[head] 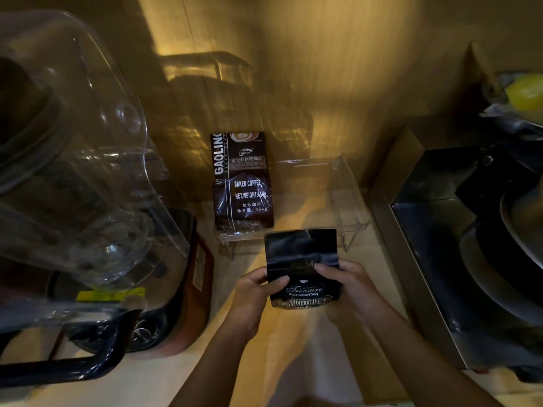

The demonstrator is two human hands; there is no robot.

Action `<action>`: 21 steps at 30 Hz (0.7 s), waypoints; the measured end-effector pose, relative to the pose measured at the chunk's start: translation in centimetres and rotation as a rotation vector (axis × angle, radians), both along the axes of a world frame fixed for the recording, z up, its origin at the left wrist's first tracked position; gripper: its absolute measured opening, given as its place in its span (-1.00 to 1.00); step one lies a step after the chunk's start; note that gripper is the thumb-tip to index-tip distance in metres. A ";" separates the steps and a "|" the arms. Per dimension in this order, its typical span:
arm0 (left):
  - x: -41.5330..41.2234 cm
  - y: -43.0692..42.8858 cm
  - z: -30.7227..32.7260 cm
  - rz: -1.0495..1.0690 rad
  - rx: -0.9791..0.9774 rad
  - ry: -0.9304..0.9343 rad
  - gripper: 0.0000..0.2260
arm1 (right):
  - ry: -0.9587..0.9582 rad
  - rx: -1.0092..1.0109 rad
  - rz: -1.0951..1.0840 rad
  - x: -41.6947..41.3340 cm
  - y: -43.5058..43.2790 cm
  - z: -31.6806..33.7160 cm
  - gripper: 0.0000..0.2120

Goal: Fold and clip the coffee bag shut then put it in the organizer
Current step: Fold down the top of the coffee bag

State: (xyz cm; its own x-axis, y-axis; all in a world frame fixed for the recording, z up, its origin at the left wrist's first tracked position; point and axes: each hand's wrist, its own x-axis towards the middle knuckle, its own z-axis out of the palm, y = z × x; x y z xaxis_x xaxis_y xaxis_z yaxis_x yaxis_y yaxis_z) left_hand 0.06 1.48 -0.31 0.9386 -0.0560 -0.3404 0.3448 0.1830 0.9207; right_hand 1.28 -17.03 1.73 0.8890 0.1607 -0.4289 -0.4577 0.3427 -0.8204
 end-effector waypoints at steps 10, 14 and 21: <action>-0.5 -1.7 0.6 0.250 -0.117 -0.022 -0.73 | 0.024 -0.025 -0.151 -0.1 0.7 0.2 -0.81; -0.1 -1.8 0.8 0.328 -0.181 0.090 -0.80 | 0.061 -0.014 -0.164 -0.3 1.0 0.2 -0.75; 0.0 -1.3 1.7 0.299 -0.059 0.028 -0.77 | -0.045 -0.152 -0.245 0.3 0.2 -0.3 -0.90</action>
